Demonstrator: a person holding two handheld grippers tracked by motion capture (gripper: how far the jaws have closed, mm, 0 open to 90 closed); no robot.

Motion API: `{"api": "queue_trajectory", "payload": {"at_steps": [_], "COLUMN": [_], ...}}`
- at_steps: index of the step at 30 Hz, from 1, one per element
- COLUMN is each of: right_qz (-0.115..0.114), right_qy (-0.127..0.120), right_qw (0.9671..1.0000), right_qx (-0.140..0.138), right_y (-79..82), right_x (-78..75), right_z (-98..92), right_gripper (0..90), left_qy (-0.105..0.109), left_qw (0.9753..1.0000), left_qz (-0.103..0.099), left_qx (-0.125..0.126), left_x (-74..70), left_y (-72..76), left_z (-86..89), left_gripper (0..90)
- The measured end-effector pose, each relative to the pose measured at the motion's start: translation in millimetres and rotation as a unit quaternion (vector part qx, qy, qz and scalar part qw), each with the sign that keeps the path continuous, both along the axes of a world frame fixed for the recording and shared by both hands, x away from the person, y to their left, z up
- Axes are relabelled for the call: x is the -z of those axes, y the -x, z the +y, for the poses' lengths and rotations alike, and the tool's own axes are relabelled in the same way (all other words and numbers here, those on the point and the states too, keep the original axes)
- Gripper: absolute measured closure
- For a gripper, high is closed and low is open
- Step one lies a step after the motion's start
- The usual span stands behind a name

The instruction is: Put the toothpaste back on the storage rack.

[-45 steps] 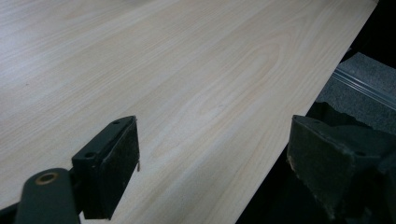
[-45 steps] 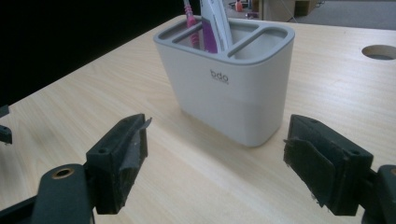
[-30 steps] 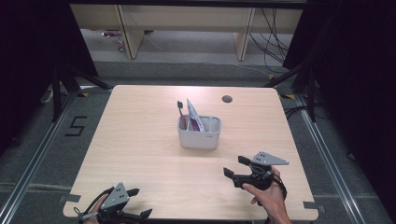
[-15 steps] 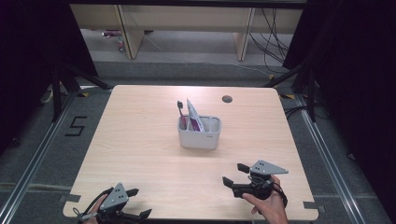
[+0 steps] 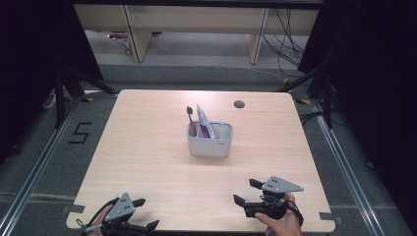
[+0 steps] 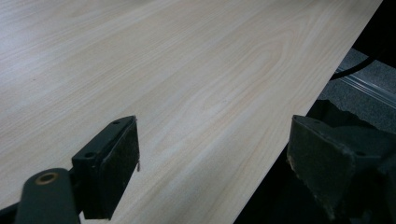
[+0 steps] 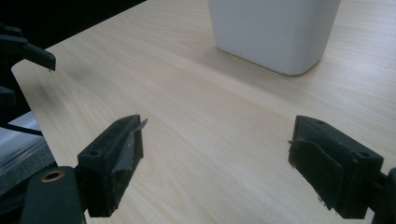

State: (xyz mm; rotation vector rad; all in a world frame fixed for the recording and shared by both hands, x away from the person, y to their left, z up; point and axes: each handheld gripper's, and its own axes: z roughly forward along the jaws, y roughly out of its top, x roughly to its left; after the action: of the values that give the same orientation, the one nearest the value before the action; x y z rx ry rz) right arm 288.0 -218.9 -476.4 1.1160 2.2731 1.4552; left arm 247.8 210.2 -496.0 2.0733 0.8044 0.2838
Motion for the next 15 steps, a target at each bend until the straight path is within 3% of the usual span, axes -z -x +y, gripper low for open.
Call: {"api": "queue_trajectory", "payload": {"at_steps": [1,2,3,6,7,9,10,11,14,15], "right_qz": [-0.011,0.007,-0.007,-0.005,0.005,-0.003,0.011,-0.001,0.017,0.005], "right_qy": [0.008,-0.004,0.008,0.014,0.01,0.019,0.02,0.03,0.026,0.036], "right_qw": [0.9999,1.0,0.9999,0.9998,0.9999,0.9997,0.9997,0.9995,0.9994,0.9993], "right_qx": [-0.006,-0.002,-0.008,-0.012,-0.007,-0.012,-0.007,-0.01,-0.012,-0.01], "right_y": [0.3,3.5,2.6,5.6,8.2,9.1,11.8,11.4,15.0,16.0], "right_x": [-0.2,0.3,0.7,2.8,3.3,5.3,5.8,7.1,10.4,10.6], "right_z": [-1.7,0.3,-1.6,-1.7,-1.0,-2.4,-1.9,-3.2,-2.5,-3.1], "right_gripper": [17.9,17.8,17.5,16.4,16.4,16.4,16.4,16.4,16.3,16.3], "left_qy": [0.003,0.004,0.008,0.005,-0.003,0.001,0.0,0.0,-0.001,-0.001], "left_qw": [1.0,1.0,1.0,1.0,1.0,1.0,1.0,1.0,1.0,1.0], "left_qz": [0.001,0.002,0.004,0.003,0.0,0.002,0.001,0.001,0.0,0.0], "left_qx": [-0.001,-0.002,-0.003,-0.003,0.001,-0.001,0.0,0.0,0.002,0.001], "left_x": [0.1,0.1,0.4,0.3,-0.1,0.1,0.1,0.1,0.3,0.3], "left_y": [0.3,0.5,0.9,0.7,-0.1,0.4,0.3,0.3,0.1,0.1], "left_z": [-0.4,-0.4,-1.0,-0.6,0.5,-0.1,0.1,0.1,0.4,0.4], "left_gripper": [16.5,16.5,16.5,16.5,16.5,16.6,16.5,16.5,16.5,16.5]}}
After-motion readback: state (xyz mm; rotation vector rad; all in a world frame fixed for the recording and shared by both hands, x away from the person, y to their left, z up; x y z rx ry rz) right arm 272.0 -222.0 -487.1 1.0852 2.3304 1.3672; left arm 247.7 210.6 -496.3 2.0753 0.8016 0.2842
